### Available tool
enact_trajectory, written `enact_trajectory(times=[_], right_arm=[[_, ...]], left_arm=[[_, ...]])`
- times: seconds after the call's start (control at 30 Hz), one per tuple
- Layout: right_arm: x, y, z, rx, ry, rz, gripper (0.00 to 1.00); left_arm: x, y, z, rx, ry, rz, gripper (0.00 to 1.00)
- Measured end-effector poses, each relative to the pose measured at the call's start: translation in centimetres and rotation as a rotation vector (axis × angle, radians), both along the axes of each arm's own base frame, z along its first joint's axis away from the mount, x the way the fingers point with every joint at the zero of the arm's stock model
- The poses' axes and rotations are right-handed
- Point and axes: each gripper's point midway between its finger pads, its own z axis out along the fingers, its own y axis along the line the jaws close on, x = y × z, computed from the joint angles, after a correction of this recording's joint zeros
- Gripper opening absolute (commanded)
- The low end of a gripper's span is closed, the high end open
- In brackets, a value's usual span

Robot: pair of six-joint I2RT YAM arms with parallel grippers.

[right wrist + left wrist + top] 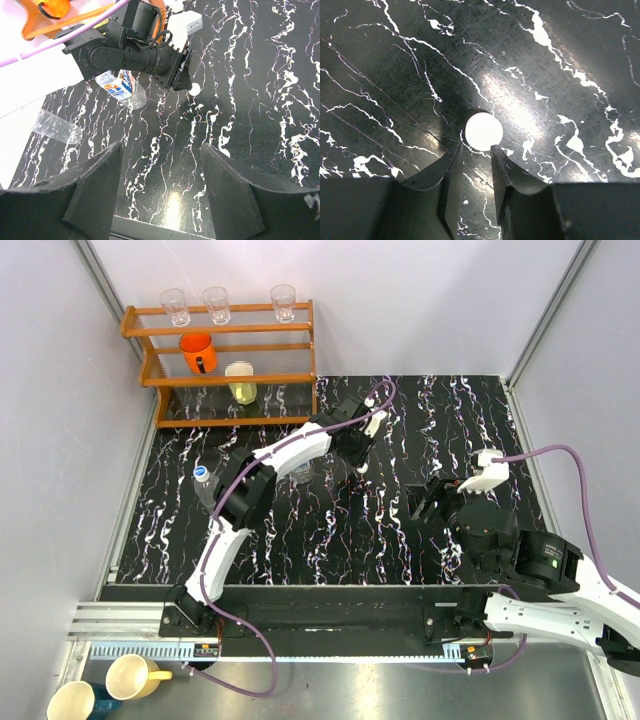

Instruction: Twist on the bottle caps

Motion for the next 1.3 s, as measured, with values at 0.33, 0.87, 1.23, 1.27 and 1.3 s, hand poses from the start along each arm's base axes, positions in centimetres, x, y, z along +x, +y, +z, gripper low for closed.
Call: enact_trajectory(times=[0.33, 0.87, 1.23, 1.27, 1.3], right_arm=[[0.0, 0.2, -0.1, -0.007, 0.003, 0.008, 0.72], [-0.2, 0.6, -0.2, -0.014, 0.007, 0.036, 0.72], [-0.3, 0.8, 0.1, -0.008, 0.003, 0.050, 0.65], [-0.3, 0.8, 0.1, -0.008, 0.003, 0.054, 0.66], [-0.3, 0.9, 0.2, -0.007, 0.003, 0.057, 0.66]], left_arm=[[0.8, 0.0, -0.7, 0.008, 0.006, 0.037, 0.30], [1.3, 0.2, -2.2, 0.034, 0.003, 0.057, 0.27], [1.3, 0.0, -2.3, 0.023, 0.006, 0.056, 0.00], [1.3, -0.1, -2.3, 0.017, 0.005, 0.054, 0.00], [1.2, -0.1, -2.3, 0.013, 0.005, 0.051, 0.00]])
